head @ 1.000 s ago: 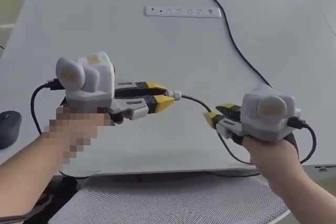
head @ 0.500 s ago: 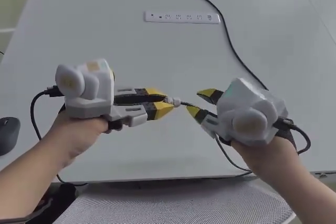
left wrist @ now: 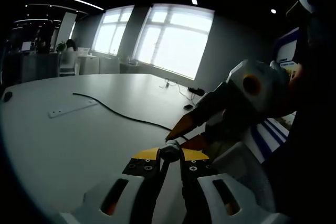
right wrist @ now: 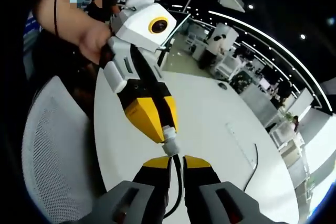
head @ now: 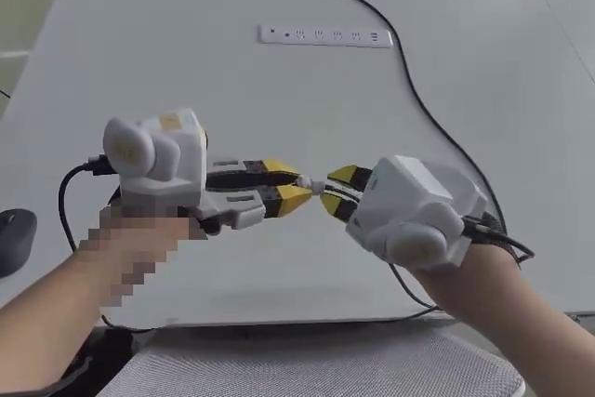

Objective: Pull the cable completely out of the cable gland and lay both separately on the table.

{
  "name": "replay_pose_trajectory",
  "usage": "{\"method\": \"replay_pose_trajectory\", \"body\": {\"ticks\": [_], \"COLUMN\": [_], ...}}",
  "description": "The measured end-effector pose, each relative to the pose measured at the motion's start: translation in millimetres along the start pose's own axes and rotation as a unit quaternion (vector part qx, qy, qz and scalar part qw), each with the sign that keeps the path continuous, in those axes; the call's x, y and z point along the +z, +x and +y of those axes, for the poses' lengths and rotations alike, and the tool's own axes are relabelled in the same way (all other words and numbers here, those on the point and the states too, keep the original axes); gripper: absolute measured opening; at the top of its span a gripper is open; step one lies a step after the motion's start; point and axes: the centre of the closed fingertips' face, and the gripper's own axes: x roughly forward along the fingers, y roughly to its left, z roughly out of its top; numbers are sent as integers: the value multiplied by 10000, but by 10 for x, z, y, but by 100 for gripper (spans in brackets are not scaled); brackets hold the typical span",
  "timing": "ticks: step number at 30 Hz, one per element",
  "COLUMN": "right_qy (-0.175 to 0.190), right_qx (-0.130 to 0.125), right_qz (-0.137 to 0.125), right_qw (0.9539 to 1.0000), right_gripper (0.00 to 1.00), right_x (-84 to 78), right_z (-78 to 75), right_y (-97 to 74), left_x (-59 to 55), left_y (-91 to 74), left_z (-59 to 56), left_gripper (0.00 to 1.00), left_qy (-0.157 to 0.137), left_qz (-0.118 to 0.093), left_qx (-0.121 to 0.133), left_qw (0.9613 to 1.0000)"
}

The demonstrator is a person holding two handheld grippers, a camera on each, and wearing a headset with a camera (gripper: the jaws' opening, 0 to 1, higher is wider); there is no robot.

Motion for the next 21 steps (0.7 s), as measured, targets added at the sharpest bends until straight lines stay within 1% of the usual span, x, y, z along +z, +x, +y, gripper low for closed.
{"method": "replay_pose_trajectory", "body": {"ticks": [2,8,21], "right_qy": [0,55,357], "right_qx": [-23,-28,-48], "right_qz": [-38,-67,-109], "right_qw": [10000,10000,9993], "right_gripper": [1,0,0], "right_x": [2,-9,-32], "right_z": [-5,4,7], "right_y": [-1,-11,-24], "left_x": [7,0,-3], "left_y": [-3,1,16], "left_z": [-3,-15,-32], "left_gripper": [15,15,15], "left_qy": [52,70,175], "left_qz": [-13,-15,-13], "left_qx": [-7,-14,-32], "left_qw": [10000,10000,9998]}}
